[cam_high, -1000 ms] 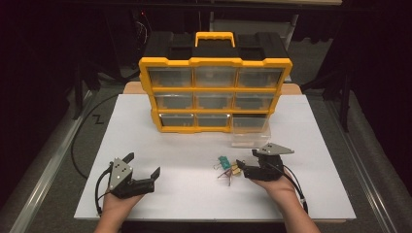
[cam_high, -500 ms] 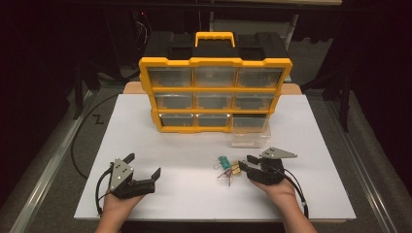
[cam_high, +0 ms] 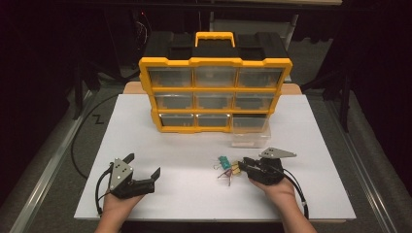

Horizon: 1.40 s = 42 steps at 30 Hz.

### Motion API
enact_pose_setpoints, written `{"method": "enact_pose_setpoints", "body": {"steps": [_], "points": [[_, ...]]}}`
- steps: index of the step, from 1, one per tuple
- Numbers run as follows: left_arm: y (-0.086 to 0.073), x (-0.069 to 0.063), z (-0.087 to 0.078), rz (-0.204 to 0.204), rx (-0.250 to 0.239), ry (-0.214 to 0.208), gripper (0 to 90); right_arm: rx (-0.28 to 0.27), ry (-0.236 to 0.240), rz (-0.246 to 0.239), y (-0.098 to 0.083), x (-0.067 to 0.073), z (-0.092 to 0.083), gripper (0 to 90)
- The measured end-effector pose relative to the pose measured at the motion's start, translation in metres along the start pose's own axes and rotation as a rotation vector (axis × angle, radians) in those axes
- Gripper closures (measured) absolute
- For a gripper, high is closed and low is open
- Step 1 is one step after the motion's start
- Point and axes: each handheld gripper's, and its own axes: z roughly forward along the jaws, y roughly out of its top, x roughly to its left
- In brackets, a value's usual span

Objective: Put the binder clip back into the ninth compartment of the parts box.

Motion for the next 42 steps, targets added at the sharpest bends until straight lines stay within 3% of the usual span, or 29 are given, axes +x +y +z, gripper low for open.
{"method": "enact_pose_setpoints", "body": {"steps": [27,42], "points": [[-0.001,0.000,0.000,-0.010,-0.001,0.001,0.7,0.016,0.055,0.030,0.000,-0.005,0.001,76.1],[-0.001,0.001,0.000,-0.013,-0.002,0.002,0.7,0.000,0.089,0.009,0.002,-0.003,-0.007,83.8]]}}
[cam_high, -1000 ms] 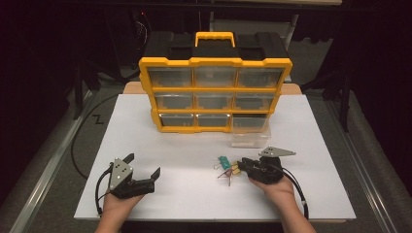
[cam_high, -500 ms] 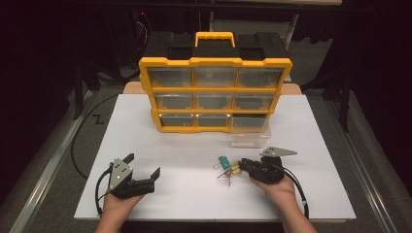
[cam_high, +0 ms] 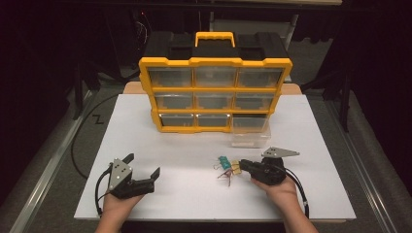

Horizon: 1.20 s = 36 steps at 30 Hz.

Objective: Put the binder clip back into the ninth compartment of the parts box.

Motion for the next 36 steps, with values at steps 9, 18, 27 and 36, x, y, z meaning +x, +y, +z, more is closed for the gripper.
{"method": "enact_pose_setpoints", "body": {"steps": [9,18,27,36], "points": [[0.000,0.000,-0.001,0.000,-0.002,0.001,0.7,-0.013,0.018,-0.009,0.001,0.003,-0.004,90.0],[0.000,0.001,-0.001,0.002,-0.002,0.000,0.7,-0.018,-0.011,-0.066,0.004,0.006,-0.008,90.0],[0.001,0.000,-0.001,0.008,-0.003,0.000,0.7,-0.011,-0.015,-0.104,0.005,0.009,-0.010,90.0],[0.001,-0.003,0.001,0.025,0.003,-0.007,0.7,-0.004,-0.034,-0.156,0.006,0.012,-0.015,90.0]]}}
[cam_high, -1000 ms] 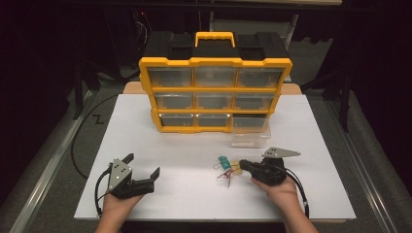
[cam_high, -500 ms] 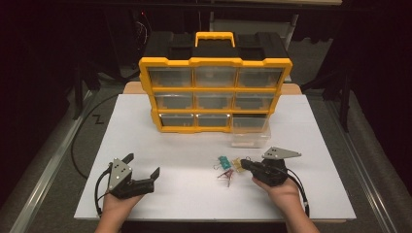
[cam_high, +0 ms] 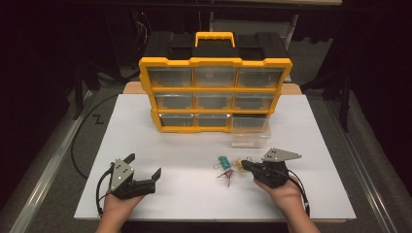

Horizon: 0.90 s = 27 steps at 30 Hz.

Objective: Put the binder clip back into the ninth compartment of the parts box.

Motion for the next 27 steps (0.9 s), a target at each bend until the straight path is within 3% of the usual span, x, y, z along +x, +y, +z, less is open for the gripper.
{"method": "enact_pose_setpoints", "body": {"steps": [7,10,15,27], "points": [[-0.001,0.000,0.000,0.009,-0.004,0.005,0.7,0.034,-0.002,-0.029,0.004,0.000,-0.002,90.0],[0.000,0.000,0.002,0.012,-0.003,0.012,0.6,0.053,0.016,-0.010,0.008,-0.002,-0.003,90.0],[0.000,0.001,0.004,0.021,0.005,0.010,0.7,0.097,-0.010,-0.019,0.013,-0.005,-0.003,90.0],[0.003,0.003,-0.002,0.004,-0.029,0.007,0.6,0.202,-0.024,-0.090,0.027,-0.001,-0.002,90.0]]}}
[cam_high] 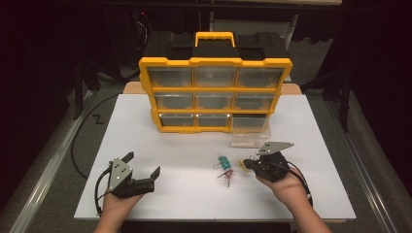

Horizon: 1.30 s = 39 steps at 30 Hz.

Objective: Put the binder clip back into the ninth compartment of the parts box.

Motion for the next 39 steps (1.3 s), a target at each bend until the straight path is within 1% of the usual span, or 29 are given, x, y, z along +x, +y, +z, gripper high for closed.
{"method": "enact_pose_setpoints", "body": {"steps": [2,6,12,16,20,23,24,25,33,36,39], "points": [[0.000,0.000,0.000,-0.004,-0.002,-0.002,0.7,0.015,-0.001,-0.014,0.000,0.001,0.002,90.0],[-0.001,0.001,-0.001,-0.003,-0.003,-0.005,0.7,0.036,-0.002,-0.028,-0.001,0.002,0.003,90.0],[0.000,0.000,-0.001,0.000,-0.007,-0.008,0.6,0.058,-0.005,-0.040,-0.002,0.000,-0.002,90.0],[0.000,0.000,0.000,-0.002,-0.004,-0.009,0.7,0.083,-0.004,-0.053,-0.002,-0.001,-0.006,90.0],[0.000,0.001,-0.001,-0.001,-0.007,-0.010,0.7,0.123,0.005,-0.065,-0.002,-0.002,-0.008,90.0],[0.000,0.002,-0.001,-0.010,-0.011,-0.008,0.7,0.138,0.012,-0.060,0.000,-0.004,-0.011,90.0],[0.000,0.002,-0.001,-0.012,-0.011,-0.008,0.6,0.141,0.014,-0.070,0.000,-0.005,-0.011,90.0],[0.000,0.002,-0.001,-0.013,-0.010,-0.009,0.7,0.148,0.016,-0.065,0.001,-0.005,-0.012,90.0],[0.000,0.003,-0.001,-0.012,-0.011,-0.013,0.6,0.203,0.029,-0.072,0.005,-0.009,-0.020,90.0],[0.000,0.002,-0.001,-0.006,-0.011,-0.013,0.7,0.226,0.031,-0.083,0.006,-0.010,-0.022,90.0],[0.000,0.002,-0.001,-0.010,-0.011,-0.014,0.6,0.252,0.036,-0.089,0.007,-0.011,-0.023,90.0]]}}
